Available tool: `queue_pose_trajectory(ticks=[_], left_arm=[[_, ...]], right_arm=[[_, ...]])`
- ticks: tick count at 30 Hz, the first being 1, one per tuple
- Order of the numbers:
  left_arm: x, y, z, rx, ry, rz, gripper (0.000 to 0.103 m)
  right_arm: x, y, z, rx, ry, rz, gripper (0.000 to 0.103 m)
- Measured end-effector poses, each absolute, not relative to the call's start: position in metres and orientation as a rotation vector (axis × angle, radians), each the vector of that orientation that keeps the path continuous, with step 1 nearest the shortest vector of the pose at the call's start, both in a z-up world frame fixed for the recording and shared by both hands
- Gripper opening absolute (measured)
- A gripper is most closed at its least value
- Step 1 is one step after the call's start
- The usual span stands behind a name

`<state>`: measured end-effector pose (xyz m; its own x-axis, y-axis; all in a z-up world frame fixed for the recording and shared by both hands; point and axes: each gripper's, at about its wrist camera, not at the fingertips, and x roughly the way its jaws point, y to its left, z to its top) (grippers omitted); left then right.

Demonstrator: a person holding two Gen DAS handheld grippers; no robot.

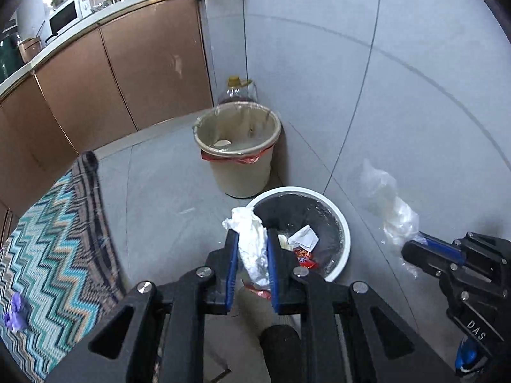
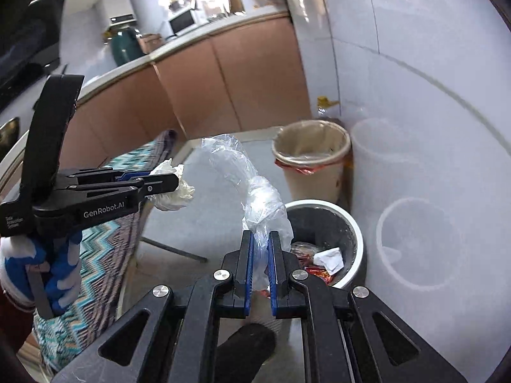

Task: Collect trash
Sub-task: 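Carry the tissue and clear bag over the black-lined bin and open both tools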

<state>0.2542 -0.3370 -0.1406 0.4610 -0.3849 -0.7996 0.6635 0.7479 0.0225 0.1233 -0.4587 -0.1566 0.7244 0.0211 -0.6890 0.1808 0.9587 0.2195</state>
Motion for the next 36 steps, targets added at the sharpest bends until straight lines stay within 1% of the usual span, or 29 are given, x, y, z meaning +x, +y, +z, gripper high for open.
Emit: queue_pose_trajectory(ticks=[11,32,36], left_arm=[[0.274,-0.374,-0.180,0.428,0.875,-0.636,0.016],[0.296,-0.401,-0.216,0.455,0.923,-0.624,0.016],[0.300,-0.405,-0.221,0.462,0.929,-0.616,0.018]], right_arm=[[0.164,-0.488,-0.195,0.328,0.818,-0.134,0.008],[0.196,-0.511,-0.247,0.383,0.911,-0.188,0.009],[0.198,-0.515,-0.254,0.384,0.924,-0.194,0.009]])
